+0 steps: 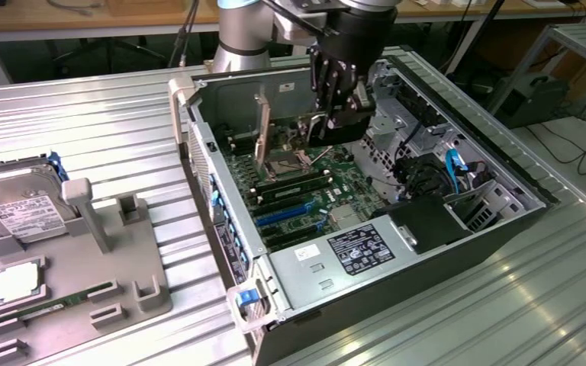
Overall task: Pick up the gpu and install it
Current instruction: 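Insert the gpu into the slot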
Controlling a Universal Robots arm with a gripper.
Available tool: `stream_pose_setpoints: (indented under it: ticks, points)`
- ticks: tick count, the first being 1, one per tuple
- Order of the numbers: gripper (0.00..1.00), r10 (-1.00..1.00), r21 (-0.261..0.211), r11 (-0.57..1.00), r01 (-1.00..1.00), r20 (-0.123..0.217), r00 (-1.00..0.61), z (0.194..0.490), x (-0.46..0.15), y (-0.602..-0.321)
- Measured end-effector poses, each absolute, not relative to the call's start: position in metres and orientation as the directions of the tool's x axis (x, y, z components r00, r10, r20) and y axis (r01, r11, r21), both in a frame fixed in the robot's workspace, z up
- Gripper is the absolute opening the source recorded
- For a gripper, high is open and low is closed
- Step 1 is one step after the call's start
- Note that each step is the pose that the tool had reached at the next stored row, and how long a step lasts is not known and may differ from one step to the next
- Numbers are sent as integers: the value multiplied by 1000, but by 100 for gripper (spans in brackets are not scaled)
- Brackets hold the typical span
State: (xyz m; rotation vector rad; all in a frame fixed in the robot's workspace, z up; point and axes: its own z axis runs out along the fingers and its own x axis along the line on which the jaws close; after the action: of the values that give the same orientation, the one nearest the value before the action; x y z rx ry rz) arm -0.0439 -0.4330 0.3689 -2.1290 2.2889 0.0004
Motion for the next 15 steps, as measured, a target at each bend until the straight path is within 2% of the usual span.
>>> stream_pose_setpoints:
  ticks: [15]
  points:
    - [28, -1000, -8, 9, -1000, -11, -9, 343, -51, -441]
